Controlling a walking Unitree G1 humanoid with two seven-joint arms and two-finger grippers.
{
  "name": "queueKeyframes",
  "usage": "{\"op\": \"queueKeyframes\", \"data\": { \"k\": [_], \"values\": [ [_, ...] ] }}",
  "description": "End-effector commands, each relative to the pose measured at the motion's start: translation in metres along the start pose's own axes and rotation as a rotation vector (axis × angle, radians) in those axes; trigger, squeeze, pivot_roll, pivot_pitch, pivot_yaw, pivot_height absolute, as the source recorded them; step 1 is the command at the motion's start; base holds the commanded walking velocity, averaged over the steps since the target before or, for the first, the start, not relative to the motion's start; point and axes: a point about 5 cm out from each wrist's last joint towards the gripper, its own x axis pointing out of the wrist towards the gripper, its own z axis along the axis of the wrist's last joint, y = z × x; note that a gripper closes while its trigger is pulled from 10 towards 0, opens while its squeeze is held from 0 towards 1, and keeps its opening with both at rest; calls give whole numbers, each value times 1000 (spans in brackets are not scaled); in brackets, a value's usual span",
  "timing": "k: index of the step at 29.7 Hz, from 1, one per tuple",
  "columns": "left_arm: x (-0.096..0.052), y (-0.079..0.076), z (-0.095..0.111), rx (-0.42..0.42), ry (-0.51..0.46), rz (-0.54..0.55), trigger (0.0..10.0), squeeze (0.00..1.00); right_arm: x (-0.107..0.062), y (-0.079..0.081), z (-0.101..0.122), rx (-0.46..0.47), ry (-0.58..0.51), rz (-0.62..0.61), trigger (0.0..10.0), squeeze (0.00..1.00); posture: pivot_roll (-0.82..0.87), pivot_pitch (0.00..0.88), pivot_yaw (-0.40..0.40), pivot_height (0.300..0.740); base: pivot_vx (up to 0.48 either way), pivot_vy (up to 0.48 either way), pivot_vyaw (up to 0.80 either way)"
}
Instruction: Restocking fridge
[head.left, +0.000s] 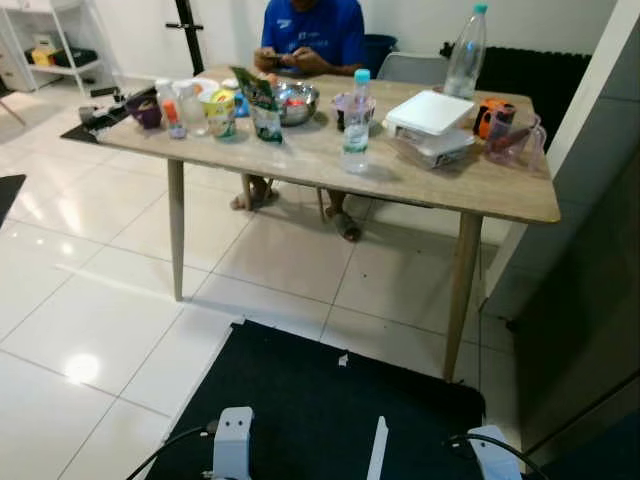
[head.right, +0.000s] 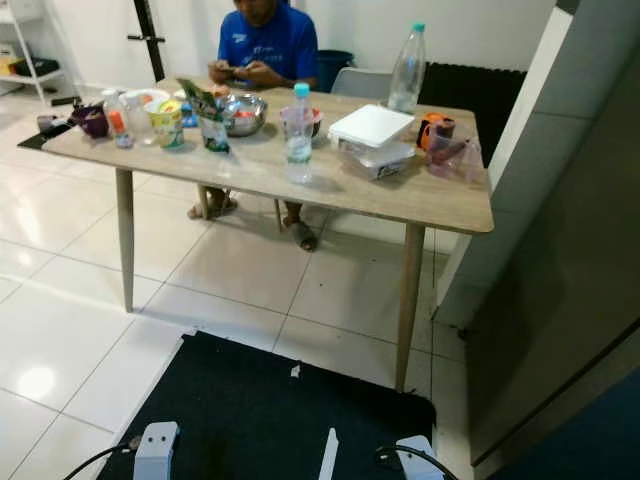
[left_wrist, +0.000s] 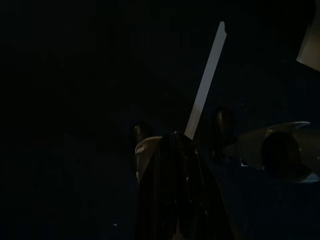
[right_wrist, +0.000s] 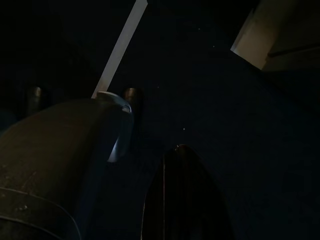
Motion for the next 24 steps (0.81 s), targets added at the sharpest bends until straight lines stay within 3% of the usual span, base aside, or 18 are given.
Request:
{"op": "queueKeyframes", "data": {
  "k": [1,24],
  "values": [
    [1,-4,-2,-9,10,-9,10000,0,0,0,2,-12,-8,1,10000,0,-17,1,-3,740,322,0,0],
    [0,-3,-3,-3,11,-18,10000,0,0,0,2,-19,-11,2,10000,0,-12,9,-1,740,453,0,0]
  ]
}}
